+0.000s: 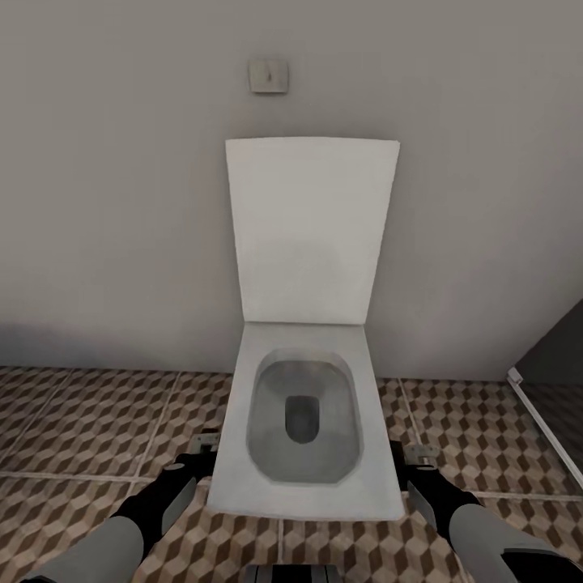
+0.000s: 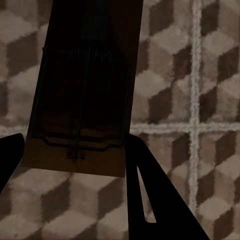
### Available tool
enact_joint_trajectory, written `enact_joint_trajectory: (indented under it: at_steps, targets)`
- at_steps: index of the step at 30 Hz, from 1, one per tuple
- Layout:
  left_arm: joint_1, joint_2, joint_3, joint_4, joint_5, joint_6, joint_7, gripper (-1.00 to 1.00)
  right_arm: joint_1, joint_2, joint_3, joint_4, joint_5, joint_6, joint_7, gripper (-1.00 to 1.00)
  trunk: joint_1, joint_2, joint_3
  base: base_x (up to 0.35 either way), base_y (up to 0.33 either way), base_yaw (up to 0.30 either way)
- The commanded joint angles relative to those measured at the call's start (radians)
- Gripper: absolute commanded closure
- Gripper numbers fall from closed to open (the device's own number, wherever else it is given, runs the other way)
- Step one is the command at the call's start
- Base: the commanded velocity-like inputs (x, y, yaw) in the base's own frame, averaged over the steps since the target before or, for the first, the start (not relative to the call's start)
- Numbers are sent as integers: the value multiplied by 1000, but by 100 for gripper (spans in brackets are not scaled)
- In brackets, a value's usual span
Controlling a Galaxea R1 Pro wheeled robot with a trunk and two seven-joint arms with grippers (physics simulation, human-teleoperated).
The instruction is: Take the four mousetraps from the cabinet in the bathroom and place them on the bathroom floor. Make sure all four end up on the same floor surface, and ensure that at least two of them are either under or directly next to the same bathroom sink.
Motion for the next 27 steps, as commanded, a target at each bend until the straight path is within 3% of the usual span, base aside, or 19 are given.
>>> enact_joint_trajectory:
  at_steps: [1,10,27]
  targets:
    - [0,1,-9,-3,5,6,10,100,0,0,-2,-2,5,6,-1,100,0,0,-1,5,-16,0]
    - [0,1,-9,-3,5,6,9,100,0,1,-2,-3,5,6,-1,100,0,0,-1,1,-137,0]
    - [0,5,-8,-3,5,7,12,100,0,0,-2,-2,5,6,-1,100,0,0,-1,32,-8,0]
